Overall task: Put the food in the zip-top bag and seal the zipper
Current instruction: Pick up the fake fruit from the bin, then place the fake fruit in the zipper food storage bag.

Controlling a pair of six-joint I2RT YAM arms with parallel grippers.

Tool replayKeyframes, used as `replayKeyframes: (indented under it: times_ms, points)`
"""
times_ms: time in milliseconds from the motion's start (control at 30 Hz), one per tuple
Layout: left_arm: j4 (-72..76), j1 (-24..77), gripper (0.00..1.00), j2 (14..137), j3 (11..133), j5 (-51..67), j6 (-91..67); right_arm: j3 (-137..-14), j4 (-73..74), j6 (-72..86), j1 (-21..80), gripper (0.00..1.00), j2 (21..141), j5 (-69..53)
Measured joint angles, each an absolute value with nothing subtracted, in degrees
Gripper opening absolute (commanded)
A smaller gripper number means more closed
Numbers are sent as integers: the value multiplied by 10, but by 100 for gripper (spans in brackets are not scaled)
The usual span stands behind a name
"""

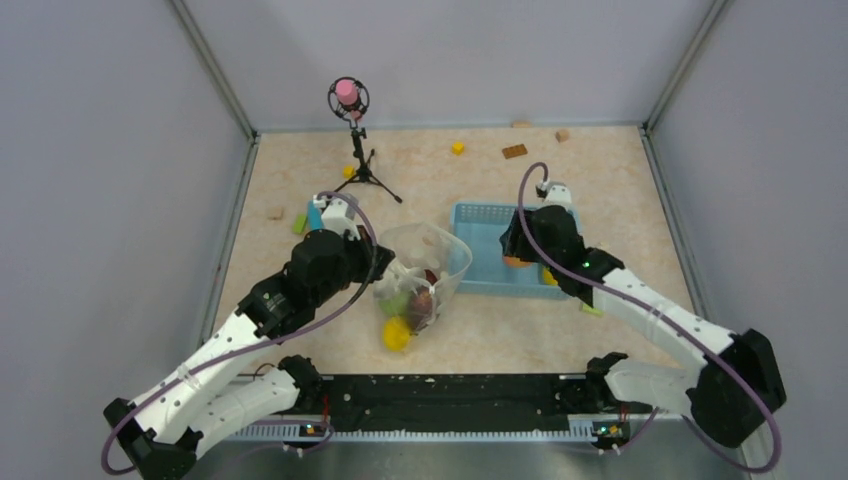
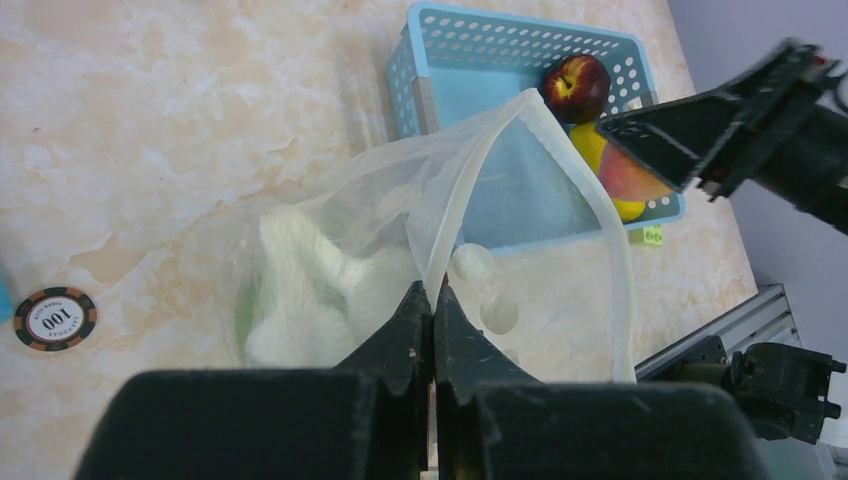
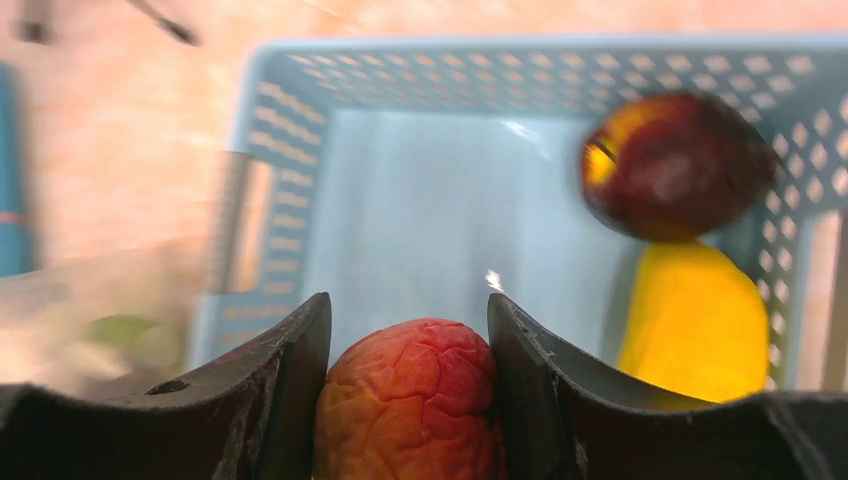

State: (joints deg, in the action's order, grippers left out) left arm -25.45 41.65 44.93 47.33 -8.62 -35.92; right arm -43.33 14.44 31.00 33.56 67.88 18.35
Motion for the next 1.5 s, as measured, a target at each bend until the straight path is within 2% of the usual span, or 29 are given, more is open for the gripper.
replayKeyframes:
  times_ms: [267,567,700,1000,1067,1133,1367,1400,1500]
  points:
    - [-253,416,0,453,473,-72,-358,-354,-40,259,335,28,506,-20]
    - [-251,416,0,456,473,-55,-356,-330,-248,292,338,28,524,-201]
    - [-248,416,0,456,473,-53,-353,-351,-275,291,373,27,584,-213]
    - [-244,416,0,459,473,-46,-346,-452,-244,221,511,29,721,-124]
    - [-241,416,0,459,473,-43,-345,-467,-241,210,526,32,742,-98]
    - [-239,416,0,459,473,-41,-345,-477,-234,201,536,41,761,-71]
    - [-248,413,0,459,469,-48,-341,-500,-185,172,561,91,788,6]
    - [-247,413,0,459,469,-48,-341,-501,-178,171,561,95,788,14]
    - [-246,413,0,459,468,-47,-341,-501,-160,167,561,97,788,28]
